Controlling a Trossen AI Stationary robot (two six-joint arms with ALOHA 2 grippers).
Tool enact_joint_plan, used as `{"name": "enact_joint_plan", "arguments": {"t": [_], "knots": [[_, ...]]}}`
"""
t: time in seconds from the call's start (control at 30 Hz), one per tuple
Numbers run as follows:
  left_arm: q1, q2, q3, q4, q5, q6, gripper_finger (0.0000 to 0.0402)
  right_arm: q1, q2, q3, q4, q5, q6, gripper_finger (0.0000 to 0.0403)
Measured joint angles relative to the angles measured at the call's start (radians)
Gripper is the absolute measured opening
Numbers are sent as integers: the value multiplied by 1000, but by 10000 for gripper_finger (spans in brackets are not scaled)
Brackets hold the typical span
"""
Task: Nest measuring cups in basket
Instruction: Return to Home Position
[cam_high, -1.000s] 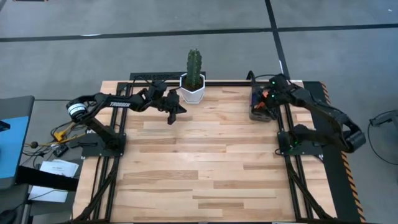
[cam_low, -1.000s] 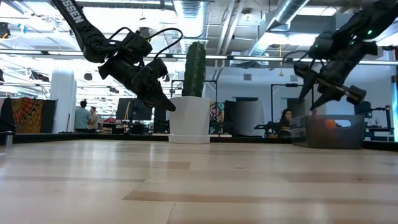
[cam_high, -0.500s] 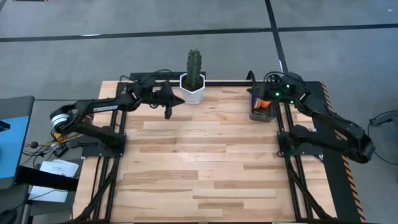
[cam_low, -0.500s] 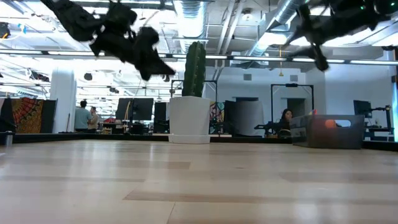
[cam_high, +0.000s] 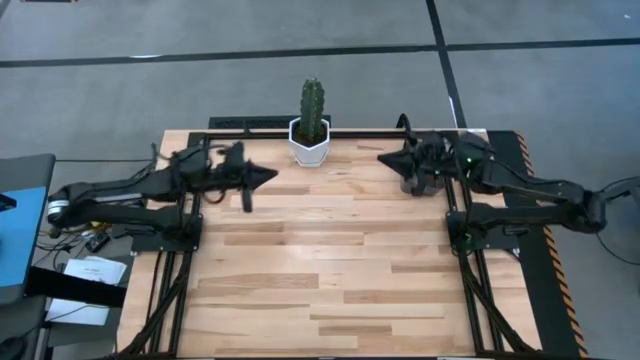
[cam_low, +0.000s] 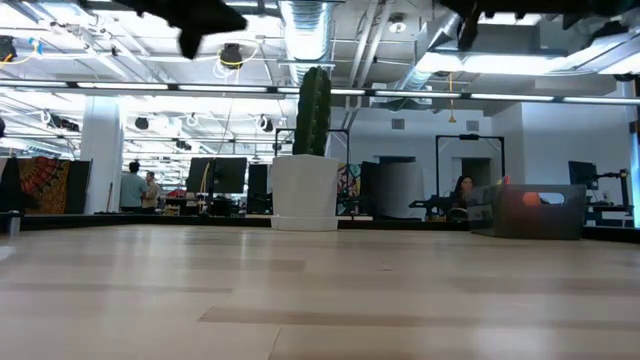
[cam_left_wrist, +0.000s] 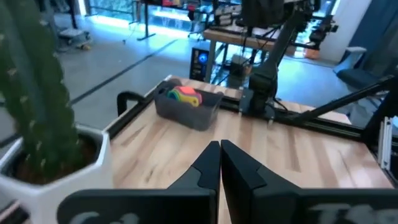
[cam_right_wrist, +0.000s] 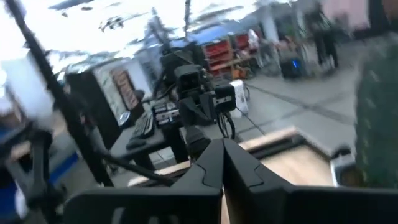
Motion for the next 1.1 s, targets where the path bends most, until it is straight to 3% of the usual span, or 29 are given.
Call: {"name": "enact_joint_plan", "arguments": {"t": [0.13,0.37,0.6,0.77,1.1], "knots": [[-137,-111,0,-167,-132,-30,0,116,-1,0,0,25,-165,12],[-314,-200,-75,-232,-315,-46,0,278,-111,0,-93,256,-379,8],[-345,-299,-306,-10,-337,-67,0,281,-303,0,-365,295,-395,6],[-344,-393,-344,-184,-338,24,0,282,-359,-4,-564,343,-365,5],[-344,-655,-384,-323,-328,94,0,275,-613,-228,-471,363,-387,6]]}}
